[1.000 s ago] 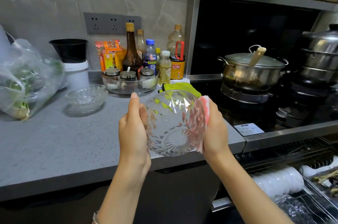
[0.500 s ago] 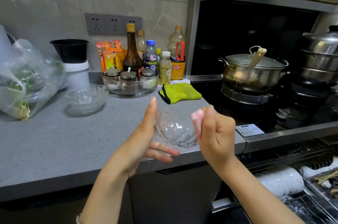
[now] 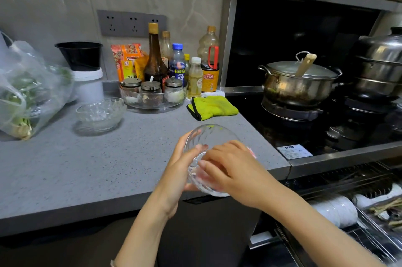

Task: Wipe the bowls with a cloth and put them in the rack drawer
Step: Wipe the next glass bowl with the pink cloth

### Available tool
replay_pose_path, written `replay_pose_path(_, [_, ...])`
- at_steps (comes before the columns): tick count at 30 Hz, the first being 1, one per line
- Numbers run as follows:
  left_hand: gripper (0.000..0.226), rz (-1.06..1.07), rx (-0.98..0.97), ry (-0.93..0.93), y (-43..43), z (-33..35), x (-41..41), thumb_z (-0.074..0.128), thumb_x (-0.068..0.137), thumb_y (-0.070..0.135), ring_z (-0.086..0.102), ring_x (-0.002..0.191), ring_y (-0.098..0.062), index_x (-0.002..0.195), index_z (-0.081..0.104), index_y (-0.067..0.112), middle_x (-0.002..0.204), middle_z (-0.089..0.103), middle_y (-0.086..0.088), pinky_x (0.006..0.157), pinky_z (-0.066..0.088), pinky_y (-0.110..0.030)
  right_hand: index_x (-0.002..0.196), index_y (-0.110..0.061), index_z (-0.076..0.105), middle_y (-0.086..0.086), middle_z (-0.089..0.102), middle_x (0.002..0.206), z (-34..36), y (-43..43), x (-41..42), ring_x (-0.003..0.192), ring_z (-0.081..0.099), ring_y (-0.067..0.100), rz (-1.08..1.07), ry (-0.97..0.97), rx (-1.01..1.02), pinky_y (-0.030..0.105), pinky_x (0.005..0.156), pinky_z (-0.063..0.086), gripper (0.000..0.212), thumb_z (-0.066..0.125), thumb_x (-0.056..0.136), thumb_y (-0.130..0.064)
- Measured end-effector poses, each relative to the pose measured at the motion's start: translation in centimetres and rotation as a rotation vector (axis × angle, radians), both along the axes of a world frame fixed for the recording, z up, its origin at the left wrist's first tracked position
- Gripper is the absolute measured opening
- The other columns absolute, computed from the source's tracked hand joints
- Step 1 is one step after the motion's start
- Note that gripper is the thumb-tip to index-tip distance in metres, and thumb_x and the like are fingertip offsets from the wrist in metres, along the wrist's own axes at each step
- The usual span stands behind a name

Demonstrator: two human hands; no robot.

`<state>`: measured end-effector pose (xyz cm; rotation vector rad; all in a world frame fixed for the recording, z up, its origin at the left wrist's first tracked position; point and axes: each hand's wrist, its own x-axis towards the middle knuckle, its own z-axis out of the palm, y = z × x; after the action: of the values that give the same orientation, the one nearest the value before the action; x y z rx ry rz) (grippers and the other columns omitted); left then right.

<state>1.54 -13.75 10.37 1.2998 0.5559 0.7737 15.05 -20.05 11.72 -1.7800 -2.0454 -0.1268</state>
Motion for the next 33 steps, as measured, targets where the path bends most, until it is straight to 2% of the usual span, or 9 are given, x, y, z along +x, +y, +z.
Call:
replay_pose_path(3, [0.028,0.034,0.011,-0.014,0.0,-0.7,0.1,0.044,0.097,0.039,0.068,0.105,-0.018,0.119,0.055,0.051,0.122,0.064,0.01,0.075,0.058,-0.04,0.123,-0.033,0.057,-0.02,0.053,0.119,0.4,-1.0,0.6,0.117,0.041,-0.003,0.066,0.0,-0.017,0.024,0.115,0.011,0.049,0.023,0.095,-0.055])
replay_pose_path(5, [0.028,0.083,-0.015,-0.059,0.2,-1.0,0.0,0.043,0.096,0.04,0.067,0.107,-0.021,0.118,0.057,0.05,0.12,0.067,0.007,0.078,0.057,-0.041,0.129,-0.034,0.056,-0.015,0.052,0.132,0.5,-1.9,1.2,0.126,0.04,-0.001,0.107,-0.048,-0.003,0.022,0.115,0.01,0.05,0.025,0.097,-0.057])
replay_pose_path(10, [0.028,0.266,0.004,-0.194,0.4,-1.2,0.4,0.044,0.094,0.036,0.071,0.094,-0.019,0.116,0.06,0.041,0.112,0.07,0.004,0.074,0.056,-0.032,0.125,-0.026,0.061,-0.003,0.061,0.126,-1.5,-2.9,0.4,0.118,0.052,0.02,0.126,-0.287,0.077,0.028,0.106,0.025,0.045,0.033,0.099,-0.048])
replay_pose_path(14, [0.026,0.368,0.014,-0.243,-0.6,-1.3,1.4,0.039,0.101,0.028,0.067,0.104,-0.013,0.118,0.058,0.032,0.111,0.069,0.014,0.092,0.052,-0.041,0.129,-0.013,0.058,0.001,0.065,0.124,-3.3,-2.2,-2.7,0.108,0.064,0.018,0.038,-0.279,0.181,0.027,0.083,0.052,0.048,0.037,0.093,-0.037])
replay_pose_path(17, [0.027,0.332,-0.015,-0.231,-0.5,-1.4,1.0,0.041,0.099,0.034,0.068,0.103,-0.025,0.118,0.059,0.033,0.115,0.068,0.004,0.084,0.055,-0.038,0.131,-0.014,0.056,-0.001,0.063,0.128,-3.6,-1.6,-2.3,0.106,0.065,0.016,0.113,-0.231,0.221,0.026,0.076,0.052,0.043,0.042,0.094,-0.029])
replay_pose_path(20, [0.032,0.265,0.065,-0.181,-0.1,-1.2,0.1,0.041,0.097,0.033,0.07,0.091,-0.006,0.125,0.057,0.026,0.109,0.07,0.011,0.082,0.056,-0.036,0.128,-0.019,0.059,-0.002,0.066,0.123,-4.1,-1.7,0.4,0.111,0.064,0.019,0.208,-0.373,0.244,0.032,0.081,0.054,0.036,0.049,0.095,-0.025])
replay_pose_path(24, [0.03,0.238,-0.037,-0.225,-0.4,-1.1,0.1,0.056,0.084,0.045,0.07,0.097,-0.025,0.112,0.064,0.038,0.117,0.069,0.003,0.089,0.052,-0.046,0.117,-0.016,0.069,-0.001,0.07,0.112,-4.0,-1.8,0.5,0.104,0.067,0.017,0.155,-0.482,0.351,0.029,0.082,0.053,0.034,0.064,0.084,-0.015])
replay_pose_path(29, [0.037,0.26,-0.193,-0.325,-1.8,-0.9,1.2,0.059,0.08,0.051,0.065,0.11,-0.025,0.115,0.063,0.038,0.119,0.068,0.002,0.094,0.047,-0.061,0.119,-0.015,0.067,-0.002,0.068,0.12,-4.4,-0.8,-2.5,0.094,0.07,0.015,0.065,-0.234,0.421,0.028,0.068,0.055,0.052,0.077,0.069,-0.008])
replay_pose_path(33, [0.045,0.198,-0.097,-0.252,0.0,-0.2,-0.4,0.046,0.084,0.05,0.072,0.092,-0.026,0.121,0.059,0.029,0.113,0.071,-0.005,0.075,0.058,-0.04,0.12,-0.016,0.067,-0.001,0.068,0.117,-4.1,-1.1,-0.8,0.105,0.065,0.016,0.171,-0.396,0.42,0.027,0.084,0.048,0.044,0.076,0.078,-0.014])
